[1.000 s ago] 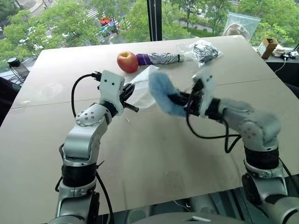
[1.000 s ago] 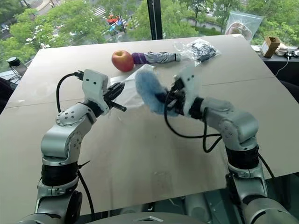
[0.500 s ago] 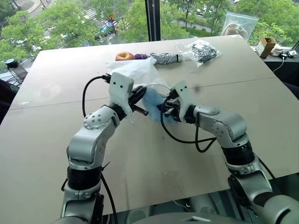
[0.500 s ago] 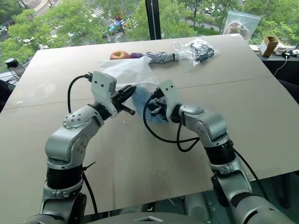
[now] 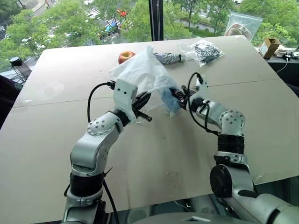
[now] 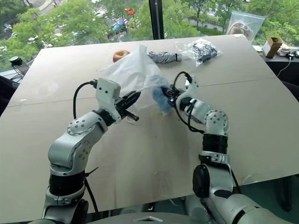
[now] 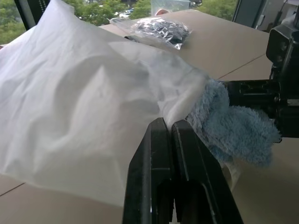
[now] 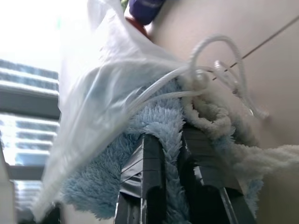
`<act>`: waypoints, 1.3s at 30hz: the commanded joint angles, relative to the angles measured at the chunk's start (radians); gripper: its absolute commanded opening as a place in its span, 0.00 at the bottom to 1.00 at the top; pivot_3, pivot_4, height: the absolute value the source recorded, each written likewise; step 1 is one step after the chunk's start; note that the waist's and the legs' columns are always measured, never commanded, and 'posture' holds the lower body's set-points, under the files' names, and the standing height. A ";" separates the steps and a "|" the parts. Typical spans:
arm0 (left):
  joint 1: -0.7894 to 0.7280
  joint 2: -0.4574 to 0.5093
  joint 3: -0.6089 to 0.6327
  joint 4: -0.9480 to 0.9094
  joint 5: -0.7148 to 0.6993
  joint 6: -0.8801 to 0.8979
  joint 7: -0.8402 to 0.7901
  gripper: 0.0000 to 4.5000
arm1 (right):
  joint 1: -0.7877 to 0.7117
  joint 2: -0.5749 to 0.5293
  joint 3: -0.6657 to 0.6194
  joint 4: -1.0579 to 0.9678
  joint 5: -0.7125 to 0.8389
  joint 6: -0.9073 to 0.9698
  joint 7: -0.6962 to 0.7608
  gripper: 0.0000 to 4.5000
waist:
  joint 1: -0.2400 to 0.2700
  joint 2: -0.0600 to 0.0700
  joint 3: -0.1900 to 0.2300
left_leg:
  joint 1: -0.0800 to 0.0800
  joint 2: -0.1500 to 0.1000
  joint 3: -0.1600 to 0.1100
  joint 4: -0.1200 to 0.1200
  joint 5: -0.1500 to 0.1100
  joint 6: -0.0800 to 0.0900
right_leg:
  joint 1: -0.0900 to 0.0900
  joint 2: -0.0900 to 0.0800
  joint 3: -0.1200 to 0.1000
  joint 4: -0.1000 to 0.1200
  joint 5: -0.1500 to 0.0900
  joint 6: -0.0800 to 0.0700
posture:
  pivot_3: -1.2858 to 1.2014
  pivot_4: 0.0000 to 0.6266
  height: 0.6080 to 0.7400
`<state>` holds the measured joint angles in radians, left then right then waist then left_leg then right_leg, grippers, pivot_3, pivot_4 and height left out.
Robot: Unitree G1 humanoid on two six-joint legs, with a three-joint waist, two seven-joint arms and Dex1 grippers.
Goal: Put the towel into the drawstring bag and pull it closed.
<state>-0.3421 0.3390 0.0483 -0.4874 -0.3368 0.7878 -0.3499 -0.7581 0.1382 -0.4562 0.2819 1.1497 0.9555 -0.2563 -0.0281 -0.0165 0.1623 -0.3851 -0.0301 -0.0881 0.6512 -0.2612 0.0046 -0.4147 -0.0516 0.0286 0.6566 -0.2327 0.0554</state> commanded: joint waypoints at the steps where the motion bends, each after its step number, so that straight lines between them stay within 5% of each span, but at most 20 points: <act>1: -0.012 -0.004 0.006 -0.012 -0.008 -0.023 0.005 0.00 | -0.163 0.358 -0.031 0.015 0.315 -0.110 -0.129 0.00 | -0.013 0.001 0.001 | 0.000 0.000 0.000 0.000 0.000 0.000 | 0.000 0.000 0.000 0.000 0.000 0.000 | 0.52 0.24 1.00; 5: -0.014 -0.014 -0.005 -0.010 -0.010 -0.027 0.005 0.00 | -0.154 0.337 0.038 0.035 0.480 -0.202 -0.235 0.00 | -0.016 0.001 0.001 | 0.000 0.000 0.001 0.000 0.000 0.000 | 0.000 0.001 0.000 0.000 0.000 0.000 | 0.52 0.24 1.00; 7: -0.017 -0.016 -0.009 -0.008 -0.009 -0.029 0.006 0.00 | -0.121 0.267 0.155 0.003 0.398 -0.185 -0.196 0.00 | -0.018 0.001 0.001 | 0.000 0.000 0.001 0.000 0.000 0.000 | 0.000 0.002 0.001 0.000 0.000 0.000 | 0.52 0.24 1.00; 13: -0.048 -0.025 0.009 0.004 -0.025 -0.029 0.005 0.00 | -0.049 -0.051 0.632 -0.158 -0.176 -0.270 0.145 0.00 | -0.031 0.001 0.001 | 0.000 0.000 0.001 0.000 0.000 0.000 | 0.000 0.003 0.001 0.000 0.000 0.000 | 0.52 0.24 1.00; 18: -0.043 -0.026 -0.005 0.013 -0.028 -0.040 -0.010 0.00 | -0.007 -0.302 1.029 -0.165 -0.780 -0.700 0.492 0.00 | -0.013 0.001 0.001 | 0.000 -0.002 0.000 0.002 0.000 0.000 | 0.001 0.002 0.000 -0.002 0.000 0.001 | 0.52 0.24 1.00; 28: -0.045 -0.008 -0.004 -0.010 -0.066 -0.069 -0.077 0.00 | 0.057 -0.278 0.930 -0.023 -0.988 -0.797 0.600 0.00 | -0.013 0.001 0.001 | 0.001 0.001 0.000 0.000 0.002 -0.004 | 0.000 0.003 0.001 -0.001 0.000 0.000 | 0.52 0.24 1.00; 36: 0.000 0.041 0.009 -0.023 -0.095 -0.122 -0.156 0.00 | 0.066 -0.067 0.529 -0.063 -0.630 -0.371 0.502 0.00 | -0.009 0.001 0.001 | 0.000 0.001 0.000 0.000 0.002 -0.004 | 0.000 0.000 0.001 -0.002 0.000 0.000 | 0.52 0.24 1.00; 39: -0.004 0.044 0.010 -0.008 -0.073 -0.160 -0.145 0.00 | 0.078 -0.101 0.573 -0.114 -0.675 -0.365 0.568 0.00 | -0.009 0.002 0.001 | 0.000 0.001 -0.001 0.000 0.001 -0.003 | 0.000 0.000 0.000 -0.002 0.000 0.000 | 0.52 0.24 1.00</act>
<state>-0.3366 0.3762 0.0397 -0.4679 -0.4139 0.6722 -0.4972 -0.6715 0.0462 0.0987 0.2419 0.4843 0.5934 0.2702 -0.0376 -0.0149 0.1635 -0.3855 -0.0296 -0.0888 0.6512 -0.2605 0.0033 -0.4146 -0.0511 0.0287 0.6545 -0.2326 0.0555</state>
